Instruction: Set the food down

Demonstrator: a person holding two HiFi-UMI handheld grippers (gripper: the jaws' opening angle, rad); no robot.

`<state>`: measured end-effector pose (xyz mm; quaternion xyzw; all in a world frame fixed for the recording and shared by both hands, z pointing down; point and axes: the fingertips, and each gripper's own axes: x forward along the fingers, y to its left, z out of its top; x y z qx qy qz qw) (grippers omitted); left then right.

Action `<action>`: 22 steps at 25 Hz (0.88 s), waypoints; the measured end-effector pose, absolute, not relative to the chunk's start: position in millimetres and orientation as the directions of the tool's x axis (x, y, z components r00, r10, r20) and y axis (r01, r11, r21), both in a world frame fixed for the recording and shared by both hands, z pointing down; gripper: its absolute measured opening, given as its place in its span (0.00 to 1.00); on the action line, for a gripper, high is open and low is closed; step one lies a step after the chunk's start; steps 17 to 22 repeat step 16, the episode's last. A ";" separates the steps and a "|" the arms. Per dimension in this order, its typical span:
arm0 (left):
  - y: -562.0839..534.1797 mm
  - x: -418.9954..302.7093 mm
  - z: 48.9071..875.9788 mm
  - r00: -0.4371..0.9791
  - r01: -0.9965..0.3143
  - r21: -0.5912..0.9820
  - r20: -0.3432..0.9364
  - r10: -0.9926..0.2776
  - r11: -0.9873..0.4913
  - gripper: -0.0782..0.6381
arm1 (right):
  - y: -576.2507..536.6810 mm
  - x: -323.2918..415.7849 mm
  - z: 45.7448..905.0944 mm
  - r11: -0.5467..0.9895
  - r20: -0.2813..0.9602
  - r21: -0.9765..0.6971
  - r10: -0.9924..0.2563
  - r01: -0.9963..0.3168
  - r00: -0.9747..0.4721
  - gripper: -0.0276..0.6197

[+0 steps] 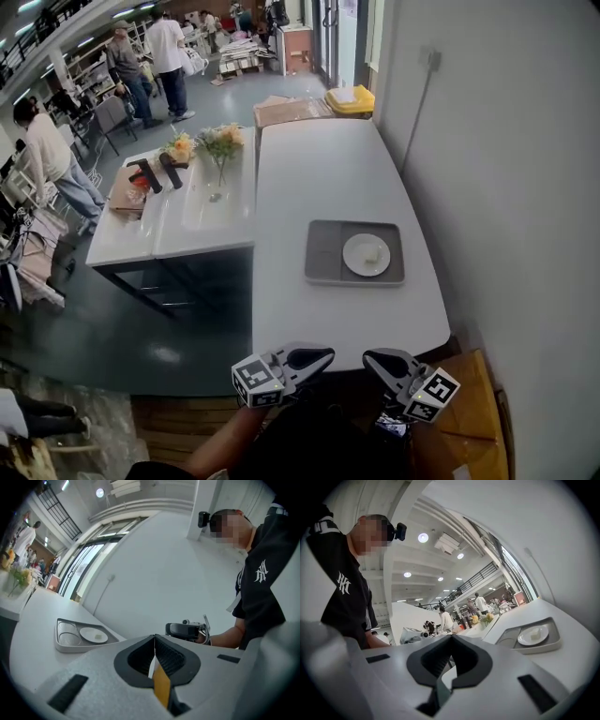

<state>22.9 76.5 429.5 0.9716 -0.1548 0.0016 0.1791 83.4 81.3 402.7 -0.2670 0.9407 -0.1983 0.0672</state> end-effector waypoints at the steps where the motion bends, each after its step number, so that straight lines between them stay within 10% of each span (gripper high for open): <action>1: 83.3 26.4 425.7 0.953 -0.299 0.333 0.061 -0.296 -0.894 0.12 | 85.3 87.5 401.2 0.783 -0.031 -0.405 -0.529 -0.473 -0.848 0.05; 22: 131.2 52.0 432.0 0.973 -0.228 0.335 0.103 -0.205 -0.914 0.12 | 134.7 94.0 409.4 0.781 -0.030 -0.409 -0.528 -0.472 -0.849 0.05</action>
